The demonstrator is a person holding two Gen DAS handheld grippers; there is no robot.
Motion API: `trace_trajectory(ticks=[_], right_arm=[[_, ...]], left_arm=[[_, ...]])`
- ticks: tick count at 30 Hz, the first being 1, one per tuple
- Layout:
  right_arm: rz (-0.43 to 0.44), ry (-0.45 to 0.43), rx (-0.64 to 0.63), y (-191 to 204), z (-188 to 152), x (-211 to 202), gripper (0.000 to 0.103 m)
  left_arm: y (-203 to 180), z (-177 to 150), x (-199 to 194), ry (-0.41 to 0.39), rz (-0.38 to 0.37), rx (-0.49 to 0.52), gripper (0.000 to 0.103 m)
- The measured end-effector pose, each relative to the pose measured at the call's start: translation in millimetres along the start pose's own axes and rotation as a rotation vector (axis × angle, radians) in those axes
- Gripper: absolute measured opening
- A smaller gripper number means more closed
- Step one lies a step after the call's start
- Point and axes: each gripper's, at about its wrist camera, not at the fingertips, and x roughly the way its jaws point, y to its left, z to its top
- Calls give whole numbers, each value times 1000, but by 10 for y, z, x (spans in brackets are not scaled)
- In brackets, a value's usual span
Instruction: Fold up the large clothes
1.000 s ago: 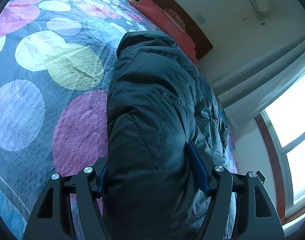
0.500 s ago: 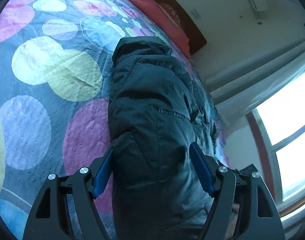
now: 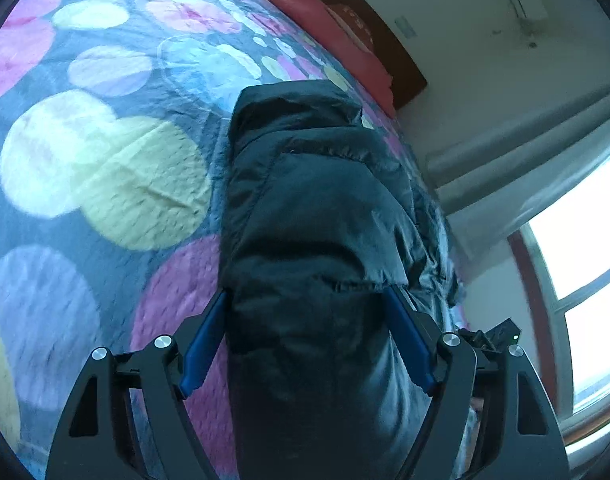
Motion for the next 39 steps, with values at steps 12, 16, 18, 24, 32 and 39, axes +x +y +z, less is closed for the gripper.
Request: trace_trajectory(ticks=[12,16,18,24,32,39], right_arm=[[-15,-2,52,-168,-72,277,24],[-11,-11,52,-174,-81,219,26],[-3,-20,72,-210,-99,144,31],[-2,-47,61,-170,-222,-179,41],[36,-65,83,-103,-540,-594,54],[-48,-14,29,-39,-838,-619,31]], left_arm=[[-180,40,364,12,154,103,68],[-169,21,307,9,128,106,69],[-158,8,249,6,117,99,70],[-173,-57,47,-21,121,117,70],[-204,-454,-282,-35,87,83,73],[-287,-784,-375,-59,136,162,67]])
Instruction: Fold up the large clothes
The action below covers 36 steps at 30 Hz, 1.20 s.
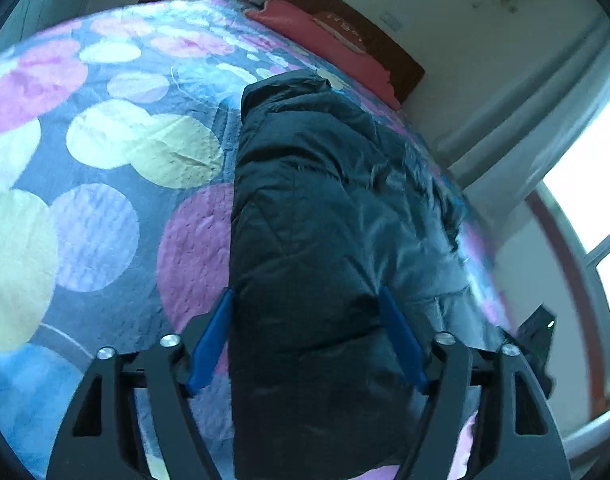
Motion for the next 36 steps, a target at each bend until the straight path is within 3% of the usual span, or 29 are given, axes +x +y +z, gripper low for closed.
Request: trace_trajectory(ticks=[4,10,13,20,36], right_arm=[[-5,1,10,-4,-18,-12,28],[9,-25,30,49,-48,-147,35],[6,-37,22,108,-83,-265,38],[17,-58,-11,239,-252,-529,38],[-127,-129,-166,514,-642,-920,48]], left_arm=[[-95,-44,14,-16,57,57,64],[-105,-68,-112,-32,64,11,66],[-157,-121,-209,-30,63,15,71],[-325,-277,-344,-25,72,53,71],[-542,-663,-669,-54,197,118,71]])
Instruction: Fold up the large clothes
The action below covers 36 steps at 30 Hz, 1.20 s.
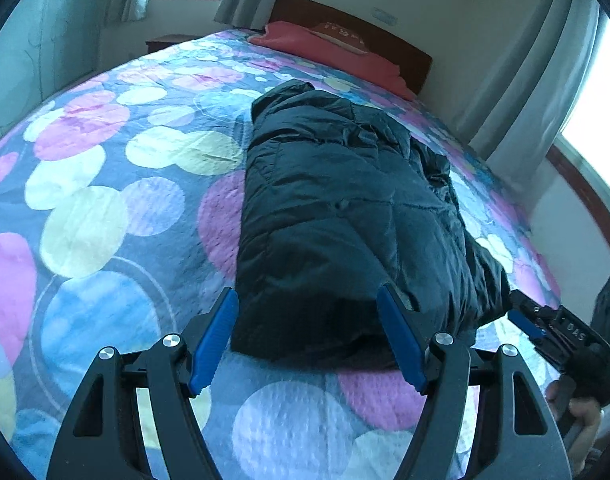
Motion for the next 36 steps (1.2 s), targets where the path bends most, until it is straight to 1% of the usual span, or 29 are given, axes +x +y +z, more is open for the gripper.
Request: trace_trajectory(ticks=[3,4,7,8,9,12,13,19,23,27,36], right_arm=[[-28,-11,-34,54,-51,-58,51],[-43,-10,-51,87,-78,-74,55],[-85,-17,-112,210,-182,-124,58],[-99,-23,-138,268,-217,-141,62],[-109,-29,-158,315,-239,-152,63],[-151,-65,-243,523,-321,-239,66],[-158,-73,-260,566,-330,-265,70],[-195,-163,-373,878,-375,-519,79],[-196,-202,-394,967,-384,-656,80],[-199,-223,-397,995,-391,-718,80],[-196,-210,-388,983,-415,-729,80]], left_arm=[[-24,-37,-70,-11,28,14,71],[-42,-55,-105,-17,43,23,71],[-100,-102,-200,-41,85,45,71],[-122,-116,-239,-53,101,52,74],[-142,-129,-277,-63,113,58,77],[-184,-144,-368,-86,129,72,79],[-207,-147,-413,-97,138,81,79],[-303,-145,-623,-151,182,105,81],[-345,-144,-752,-179,192,112,81],[-387,-151,-821,-204,220,127,81],[-395,-173,-897,-223,232,129,81]])
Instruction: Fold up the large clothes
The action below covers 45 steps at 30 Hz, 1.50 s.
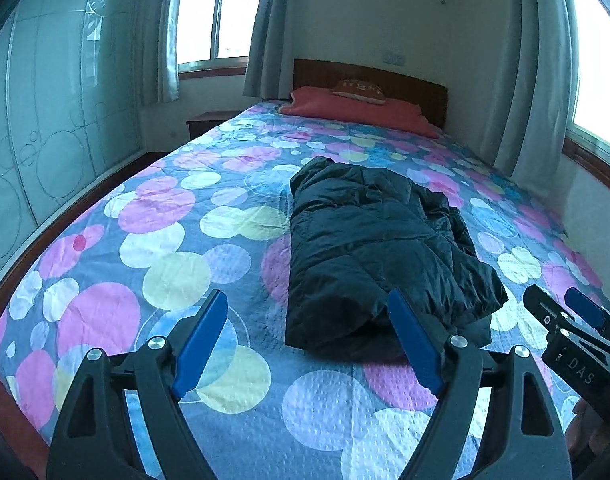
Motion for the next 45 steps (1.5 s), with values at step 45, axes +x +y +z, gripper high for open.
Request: trace_trajectory(ticks=[45], right_arm=[[-1,0,-2,58,-30,5,80]], left_arm=[[26,-31,-12,3,16,-4,81]])
